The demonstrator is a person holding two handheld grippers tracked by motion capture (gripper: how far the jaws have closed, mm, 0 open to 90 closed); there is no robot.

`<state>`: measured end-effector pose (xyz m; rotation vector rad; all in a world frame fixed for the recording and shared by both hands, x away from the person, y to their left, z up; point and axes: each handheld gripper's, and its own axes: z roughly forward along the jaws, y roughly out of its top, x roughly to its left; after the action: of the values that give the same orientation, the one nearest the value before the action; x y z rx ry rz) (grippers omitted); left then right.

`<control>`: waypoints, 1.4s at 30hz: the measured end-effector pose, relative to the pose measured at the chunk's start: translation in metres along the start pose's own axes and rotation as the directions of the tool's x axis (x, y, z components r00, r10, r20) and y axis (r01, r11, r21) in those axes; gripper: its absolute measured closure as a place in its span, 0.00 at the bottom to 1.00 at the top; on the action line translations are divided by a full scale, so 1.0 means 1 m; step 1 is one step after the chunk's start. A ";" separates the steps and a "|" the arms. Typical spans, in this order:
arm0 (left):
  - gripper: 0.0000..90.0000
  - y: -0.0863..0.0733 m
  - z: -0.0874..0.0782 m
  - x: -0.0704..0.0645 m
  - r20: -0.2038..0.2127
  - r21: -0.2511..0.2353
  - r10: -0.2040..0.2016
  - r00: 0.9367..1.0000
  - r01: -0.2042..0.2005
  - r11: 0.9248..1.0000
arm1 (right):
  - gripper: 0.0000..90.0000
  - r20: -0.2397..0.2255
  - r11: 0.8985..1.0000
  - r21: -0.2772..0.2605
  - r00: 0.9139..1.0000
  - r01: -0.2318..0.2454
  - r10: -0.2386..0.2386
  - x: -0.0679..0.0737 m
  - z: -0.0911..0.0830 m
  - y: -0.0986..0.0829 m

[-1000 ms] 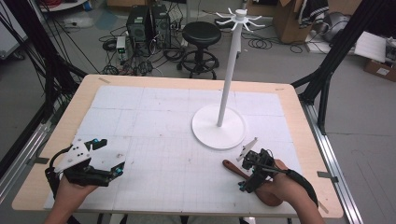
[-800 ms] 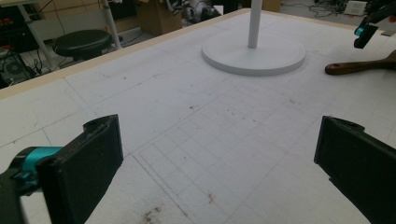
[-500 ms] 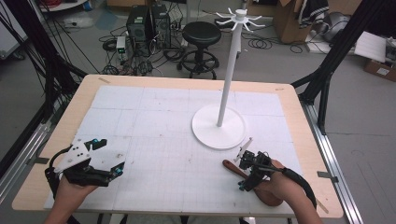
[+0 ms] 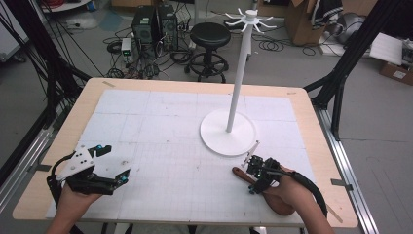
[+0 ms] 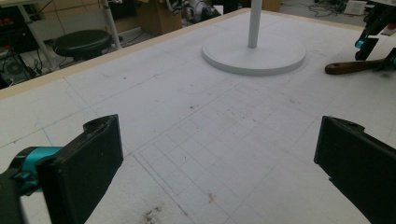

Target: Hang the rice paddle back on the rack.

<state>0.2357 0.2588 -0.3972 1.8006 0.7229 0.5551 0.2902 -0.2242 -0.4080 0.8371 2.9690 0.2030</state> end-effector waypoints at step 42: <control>0.02 0.000 0.001 0.000 0.004 0.001 0.008 1.000 -0.008 1.000 | 0.75 -0.033 0.999 0.047 0.999 -0.025 0.027 -0.007 0.004 0.003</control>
<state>0.2364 0.2585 -0.3972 1.8060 0.7137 0.5569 0.2982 -0.2250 -0.4111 0.8862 3.0062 0.1505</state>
